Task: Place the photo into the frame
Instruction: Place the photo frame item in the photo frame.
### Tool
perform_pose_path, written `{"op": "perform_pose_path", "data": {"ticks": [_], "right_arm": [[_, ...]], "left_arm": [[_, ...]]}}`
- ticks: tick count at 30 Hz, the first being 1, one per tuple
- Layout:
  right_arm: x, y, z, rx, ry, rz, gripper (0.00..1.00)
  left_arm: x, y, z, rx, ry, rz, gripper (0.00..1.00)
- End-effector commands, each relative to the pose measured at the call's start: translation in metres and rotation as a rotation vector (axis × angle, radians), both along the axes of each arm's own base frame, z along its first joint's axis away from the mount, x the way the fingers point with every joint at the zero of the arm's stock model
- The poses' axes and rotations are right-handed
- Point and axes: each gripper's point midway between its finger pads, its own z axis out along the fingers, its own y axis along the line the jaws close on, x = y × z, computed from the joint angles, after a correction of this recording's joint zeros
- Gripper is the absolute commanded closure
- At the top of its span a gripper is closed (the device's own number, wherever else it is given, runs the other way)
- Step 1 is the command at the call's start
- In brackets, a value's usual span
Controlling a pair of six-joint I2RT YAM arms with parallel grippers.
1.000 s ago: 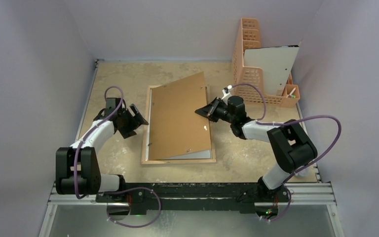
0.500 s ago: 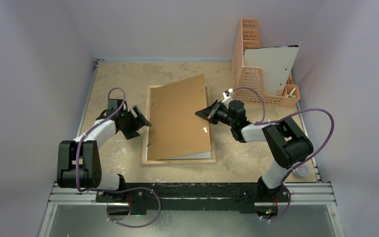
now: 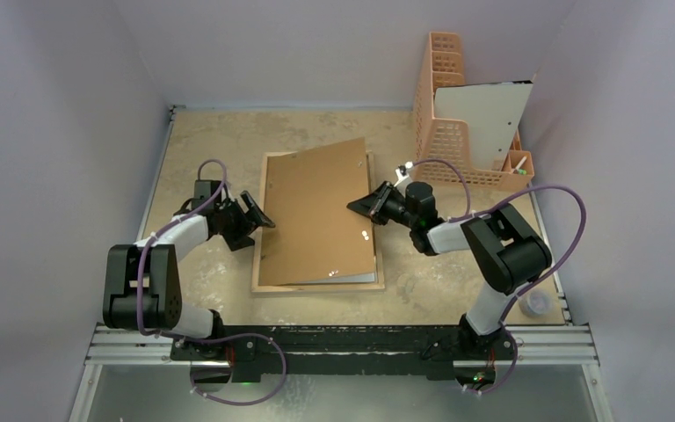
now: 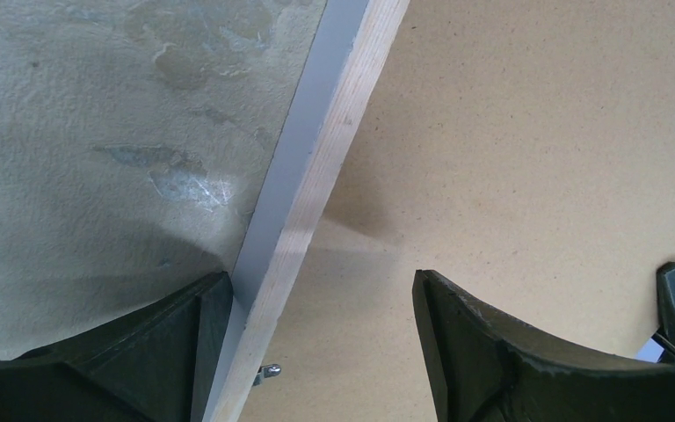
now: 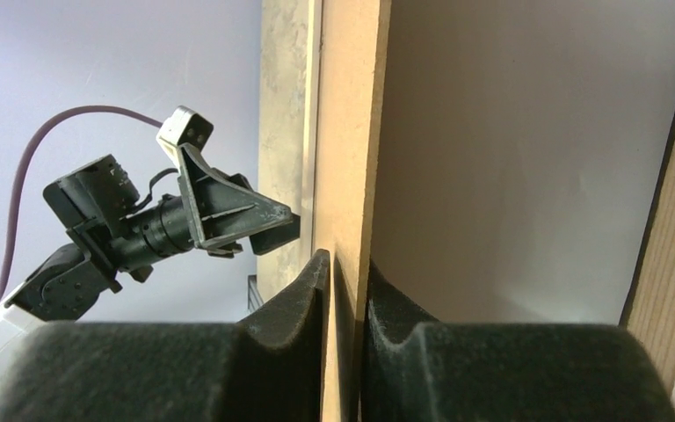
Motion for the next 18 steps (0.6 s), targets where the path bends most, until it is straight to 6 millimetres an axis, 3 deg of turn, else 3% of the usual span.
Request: {"op": "perform_pose_path", "data": {"ticks": [1,12,18], "right_arm": [[-0.001,0.005,0.009,0.005,-0.064,0.030,0.80],[0.003,-0.003,-0.008,-0.122,-0.010,0.003,0.40],[0.005,-0.008,-0.014,-0.196,0.010,0.003,0.32]], "left_arm": [[0.007,-0.007,0.008,-0.040,-0.037,-0.012,0.22],[0.011,-0.004,0.011,-0.017,-0.044,-0.015,0.22],[0.013,-0.002,0.014,-0.002,-0.048,-0.016,0.22]]}}
